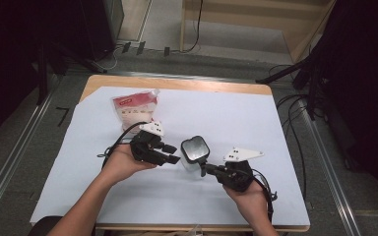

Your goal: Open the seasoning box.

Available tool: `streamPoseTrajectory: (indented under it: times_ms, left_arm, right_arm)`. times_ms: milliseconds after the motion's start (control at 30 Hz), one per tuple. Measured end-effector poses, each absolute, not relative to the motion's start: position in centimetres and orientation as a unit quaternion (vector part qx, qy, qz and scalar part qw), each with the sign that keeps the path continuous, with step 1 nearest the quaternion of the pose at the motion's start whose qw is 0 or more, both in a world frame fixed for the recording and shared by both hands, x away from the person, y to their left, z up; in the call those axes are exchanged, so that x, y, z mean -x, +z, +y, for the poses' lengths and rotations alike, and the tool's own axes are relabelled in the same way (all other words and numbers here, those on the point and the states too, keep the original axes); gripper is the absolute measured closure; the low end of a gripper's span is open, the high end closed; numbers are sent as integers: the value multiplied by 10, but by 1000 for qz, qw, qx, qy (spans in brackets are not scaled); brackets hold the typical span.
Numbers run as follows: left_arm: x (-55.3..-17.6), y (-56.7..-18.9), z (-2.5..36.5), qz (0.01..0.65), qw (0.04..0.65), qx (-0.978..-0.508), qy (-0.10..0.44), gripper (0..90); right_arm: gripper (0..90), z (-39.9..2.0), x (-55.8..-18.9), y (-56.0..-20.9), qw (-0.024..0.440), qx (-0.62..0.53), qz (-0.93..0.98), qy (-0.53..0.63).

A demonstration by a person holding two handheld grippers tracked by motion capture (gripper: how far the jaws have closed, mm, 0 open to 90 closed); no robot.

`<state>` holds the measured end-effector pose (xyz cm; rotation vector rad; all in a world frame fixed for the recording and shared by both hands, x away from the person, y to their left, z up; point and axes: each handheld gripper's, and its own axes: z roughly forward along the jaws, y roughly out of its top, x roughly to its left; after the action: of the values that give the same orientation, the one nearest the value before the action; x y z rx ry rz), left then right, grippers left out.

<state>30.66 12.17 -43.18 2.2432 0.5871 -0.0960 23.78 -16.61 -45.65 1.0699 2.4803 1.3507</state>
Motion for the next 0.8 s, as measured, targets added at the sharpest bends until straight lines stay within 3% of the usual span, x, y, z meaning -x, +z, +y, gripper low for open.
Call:
streamPoseTrajectory:
  times_ms: [467,800]
  left_arm:
    - [-315,-432,137,248,403,-881,-13,415]
    - [-315,-432,137,247,404,-881,-12,410]
  right_arm:
    - [900,-135,-237,-471,34,-327,841,430]
    - [900,-131,-244,-478,40,-335,844,417]
